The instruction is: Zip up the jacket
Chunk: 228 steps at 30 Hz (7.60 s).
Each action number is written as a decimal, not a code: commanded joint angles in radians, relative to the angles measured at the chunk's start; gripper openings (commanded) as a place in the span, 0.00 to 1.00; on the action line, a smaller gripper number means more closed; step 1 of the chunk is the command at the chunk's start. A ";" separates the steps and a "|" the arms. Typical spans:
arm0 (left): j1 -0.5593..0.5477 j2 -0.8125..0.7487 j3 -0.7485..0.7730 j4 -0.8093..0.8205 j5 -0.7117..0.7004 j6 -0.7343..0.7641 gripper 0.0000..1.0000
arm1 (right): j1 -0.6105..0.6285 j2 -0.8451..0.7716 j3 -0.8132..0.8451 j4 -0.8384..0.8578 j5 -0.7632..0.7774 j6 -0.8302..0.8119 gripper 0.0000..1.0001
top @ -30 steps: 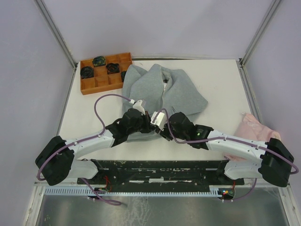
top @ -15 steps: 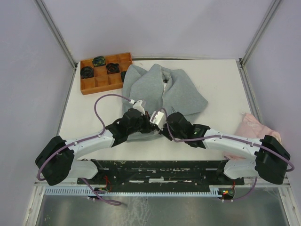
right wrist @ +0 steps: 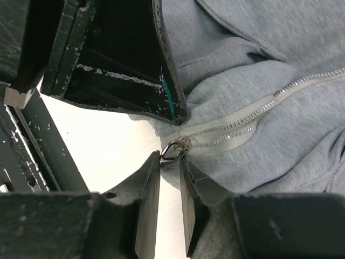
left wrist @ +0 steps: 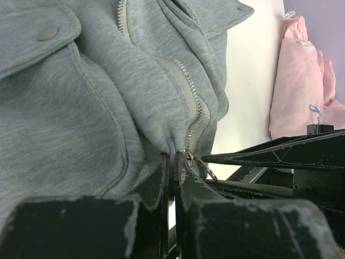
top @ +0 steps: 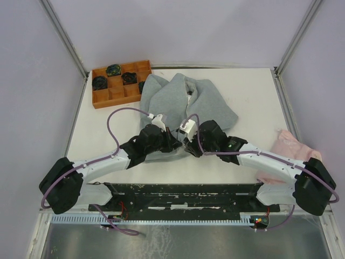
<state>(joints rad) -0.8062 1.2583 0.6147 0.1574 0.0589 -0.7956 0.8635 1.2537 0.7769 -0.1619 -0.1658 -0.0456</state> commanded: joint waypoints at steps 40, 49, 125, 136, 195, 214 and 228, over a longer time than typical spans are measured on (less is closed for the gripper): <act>0.001 -0.094 -0.055 0.069 0.083 0.191 0.03 | -0.172 0.110 0.199 -0.092 -0.313 0.145 0.52; -0.001 -0.130 -0.079 0.075 0.100 0.259 0.03 | -0.182 0.204 0.258 -0.149 -0.415 0.060 0.56; 0.000 -0.226 -0.018 -0.230 0.006 0.098 0.03 | 0.064 0.094 -0.167 0.482 -0.123 -0.282 0.51; 0.002 -0.222 -0.013 -0.287 -0.001 0.032 0.03 | 0.067 0.171 -0.158 0.616 -0.073 -0.246 0.36; 0.002 -0.558 -0.398 -0.066 -0.168 -0.555 0.10 | 0.252 0.331 -0.078 0.766 0.073 -0.157 0.01; 0.051 -0.534 -0.244 -0.293 -0.092 -0.015 0.03 | 0.034 0.135 -0.028 0.434 -0.305 -0.094 0.32; 0.052 -0.521 -0.167 -0.332 -0.010 0.139 0.03 | -0.032 0.218 0.047 0.477 -0.396 -0.217 0.28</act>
<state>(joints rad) -0.7586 0.7593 0.4160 -0.1940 0.0078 -0.7193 0.8310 1.4220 0.7658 0.2382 -0.5037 -0.2237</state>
